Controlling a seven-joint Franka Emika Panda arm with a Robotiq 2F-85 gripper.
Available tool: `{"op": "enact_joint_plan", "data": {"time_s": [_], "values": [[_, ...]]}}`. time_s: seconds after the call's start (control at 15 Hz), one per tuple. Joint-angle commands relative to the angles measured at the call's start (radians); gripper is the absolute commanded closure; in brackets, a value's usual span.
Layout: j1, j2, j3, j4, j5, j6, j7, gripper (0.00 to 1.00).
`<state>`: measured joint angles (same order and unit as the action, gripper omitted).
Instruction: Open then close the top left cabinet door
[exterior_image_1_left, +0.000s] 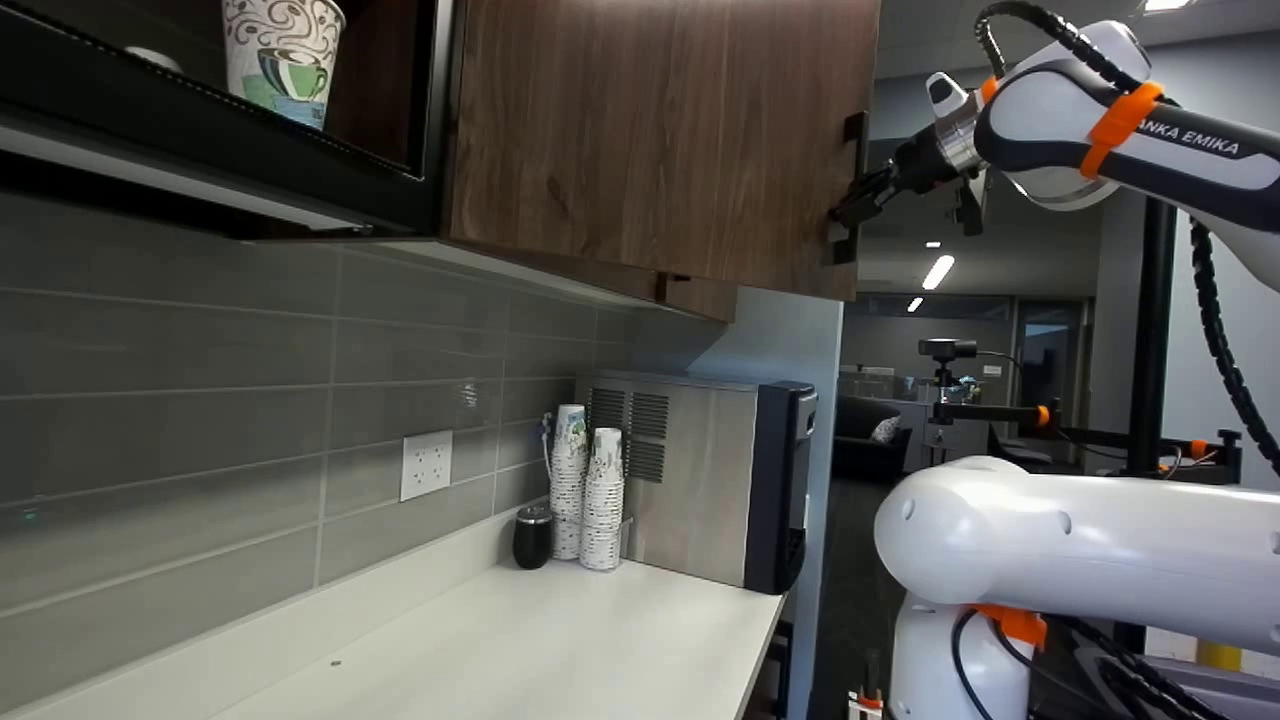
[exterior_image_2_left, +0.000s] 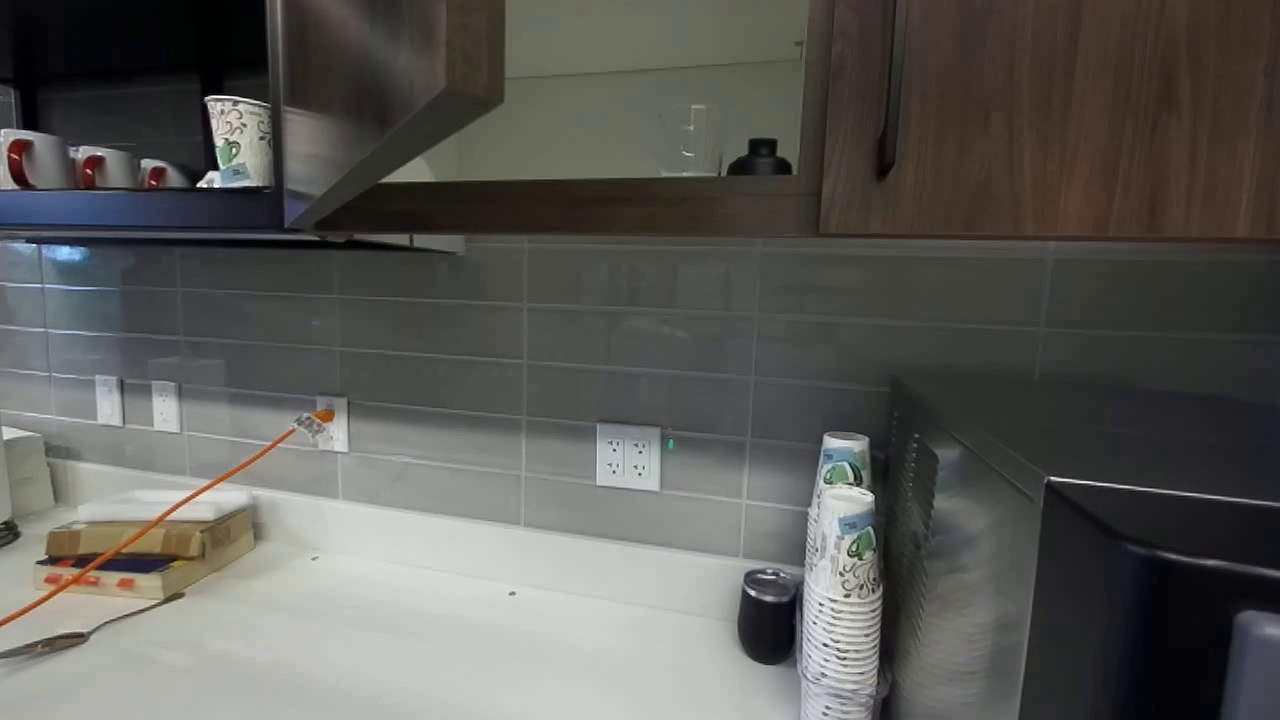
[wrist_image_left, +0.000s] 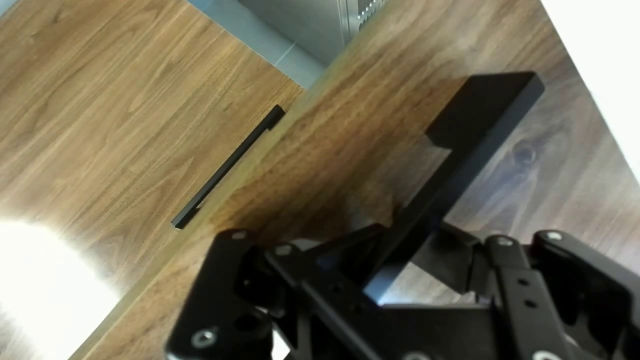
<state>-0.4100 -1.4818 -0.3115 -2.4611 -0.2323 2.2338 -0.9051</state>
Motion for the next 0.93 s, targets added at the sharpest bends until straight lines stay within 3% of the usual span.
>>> {"op": "enact_joint_plan", "data": {"time_s": [0.0,0.53,0.87], "values": [[0.004,-0.028,0.101,-0.095,0.128,-0.036,-0.025,0.96],[-0.076,-0.029,0.133,-0.107,0.192,-0.030,-0.041,0.96],[-0.064,-0.025,0.130,-0.117,0.183,-0.009,-0.028,0.96]]}}
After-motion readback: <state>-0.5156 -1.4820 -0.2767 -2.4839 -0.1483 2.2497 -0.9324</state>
